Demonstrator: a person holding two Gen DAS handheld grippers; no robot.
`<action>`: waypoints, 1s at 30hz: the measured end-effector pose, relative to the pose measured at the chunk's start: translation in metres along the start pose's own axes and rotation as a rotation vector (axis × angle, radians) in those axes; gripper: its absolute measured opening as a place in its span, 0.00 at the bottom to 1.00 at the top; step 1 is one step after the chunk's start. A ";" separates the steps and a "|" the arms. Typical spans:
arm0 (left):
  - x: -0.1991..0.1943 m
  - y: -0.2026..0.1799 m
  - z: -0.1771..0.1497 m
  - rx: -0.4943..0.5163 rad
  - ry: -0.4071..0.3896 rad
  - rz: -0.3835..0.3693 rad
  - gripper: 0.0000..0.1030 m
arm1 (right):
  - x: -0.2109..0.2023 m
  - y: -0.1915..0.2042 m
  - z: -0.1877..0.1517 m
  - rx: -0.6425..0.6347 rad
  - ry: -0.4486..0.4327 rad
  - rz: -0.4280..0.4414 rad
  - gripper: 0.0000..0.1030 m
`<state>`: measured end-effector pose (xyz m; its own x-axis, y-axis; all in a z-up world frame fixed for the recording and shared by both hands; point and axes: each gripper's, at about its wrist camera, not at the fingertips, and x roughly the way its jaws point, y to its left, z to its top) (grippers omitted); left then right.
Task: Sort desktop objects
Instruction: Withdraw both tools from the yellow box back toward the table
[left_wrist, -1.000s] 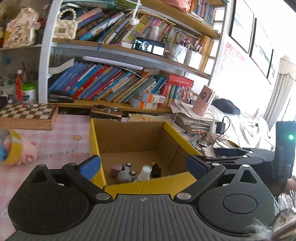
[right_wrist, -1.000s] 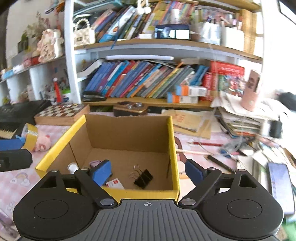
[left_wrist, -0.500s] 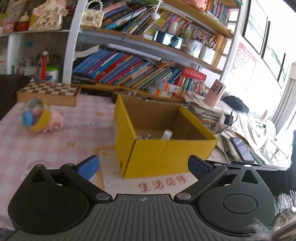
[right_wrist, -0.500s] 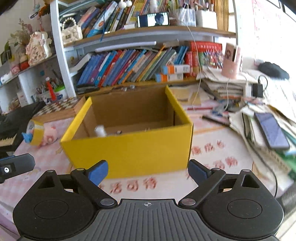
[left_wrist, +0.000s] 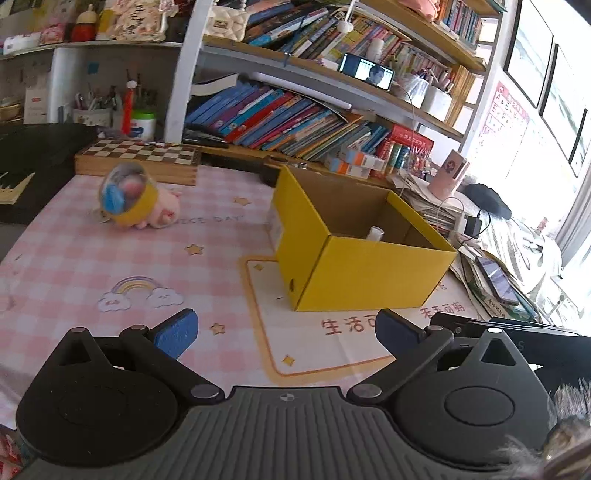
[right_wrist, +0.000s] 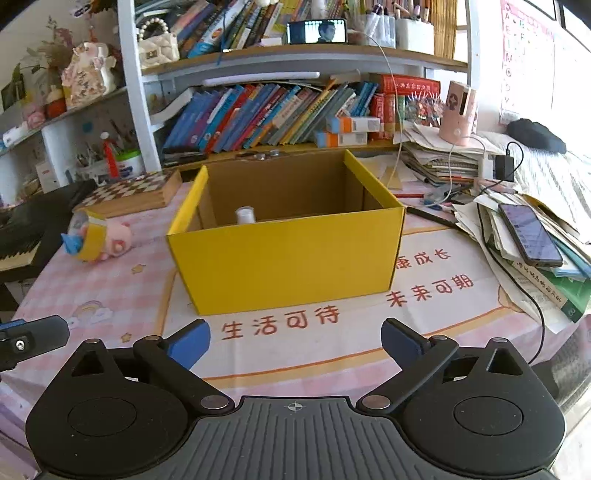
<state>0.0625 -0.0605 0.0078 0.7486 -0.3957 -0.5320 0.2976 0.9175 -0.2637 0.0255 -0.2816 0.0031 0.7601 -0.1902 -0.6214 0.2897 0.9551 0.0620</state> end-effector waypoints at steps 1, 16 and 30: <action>-0.003 0.002 0.000 0.001 -0.003 0.001 1.00 | -0.002 0.003 -0.001 0.000 -0.001 -0.002 0.98; -0.044 0.043 -0.014 0.005 -0.017 0.020 1.00 | -0.027 0.063 -0.023 -0.072 -0.009 0.030 0.98; -0.077 0.084 -0.024 -0.038 -0.046 0.082 1.00 | -0.036 0.119 -0.033 -0.161 -0.014 0.091 0.99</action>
<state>0.0153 0.0465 0.0072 0.7959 -0.3167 -0.5160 0.2123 0.9441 -0.2520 0.0130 -0.1540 0.0072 0.7874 -0.1039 -0.6077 0.1235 0.9923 -0.0097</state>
